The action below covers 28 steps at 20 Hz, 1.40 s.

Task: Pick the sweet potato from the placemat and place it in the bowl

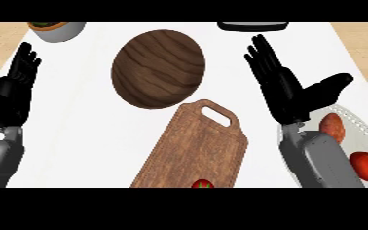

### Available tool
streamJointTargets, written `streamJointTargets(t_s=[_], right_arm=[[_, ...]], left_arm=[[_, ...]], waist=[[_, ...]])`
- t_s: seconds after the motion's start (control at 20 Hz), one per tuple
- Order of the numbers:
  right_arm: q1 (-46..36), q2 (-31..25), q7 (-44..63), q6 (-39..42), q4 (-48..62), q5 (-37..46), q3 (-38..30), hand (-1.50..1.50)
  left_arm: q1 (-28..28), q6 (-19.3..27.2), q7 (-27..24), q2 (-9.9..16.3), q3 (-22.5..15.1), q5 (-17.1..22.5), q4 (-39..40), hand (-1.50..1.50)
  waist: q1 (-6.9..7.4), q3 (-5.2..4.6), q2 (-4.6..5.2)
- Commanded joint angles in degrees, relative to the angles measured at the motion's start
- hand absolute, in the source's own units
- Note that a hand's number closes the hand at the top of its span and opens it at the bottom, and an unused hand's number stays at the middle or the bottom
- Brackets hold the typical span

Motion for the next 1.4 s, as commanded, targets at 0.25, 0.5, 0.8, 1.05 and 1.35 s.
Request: streamJointTargets(t_s=[0.25,0.5,0.8,1.05,1.35], right_arm=[[2.70,-7.34,-5.97,18.66,-7.15,-9.63,-8.33,-1.50],[12.06,-12.79,-15.72,-5.82,-6.38,20.98,-7.44,-1.50],[26.05,-18.16,-11.11,-7.60,-21.89,29.92,-4.70,-1.50],[27.66,-31.10,6.18,-1.95,-31.07,31.65,-12.55,-1.50],[31.95,-43.32,19.58,11.76,-34.61,26.08,-18.34,-1.50]], left_arm=[[0.65,-3.72,-4.43,-1.13,5.05,4.01,-6.19,0.00],[2.92,-2.82,-2.79,-3.44,3.48,4.78,-7.07,0.00],[4.55,-3.21,-2.04,-4.28,3.65,4.46,-9.10,0.00],[1.77,-5.48,-1.34,-2.22,5.70,5.67,-6.24,0.00],[1.27,-4.62,-0.21,-2.87,5.16,4.83,-6.99,0.00]], waist=[[0.05,-0.16,1.87],[-2.00,-0.22,1.24],[-1.00,-0.24,1.56],[-1.89,-0.43,1.54],[-1.80,-0.42,1.85]])
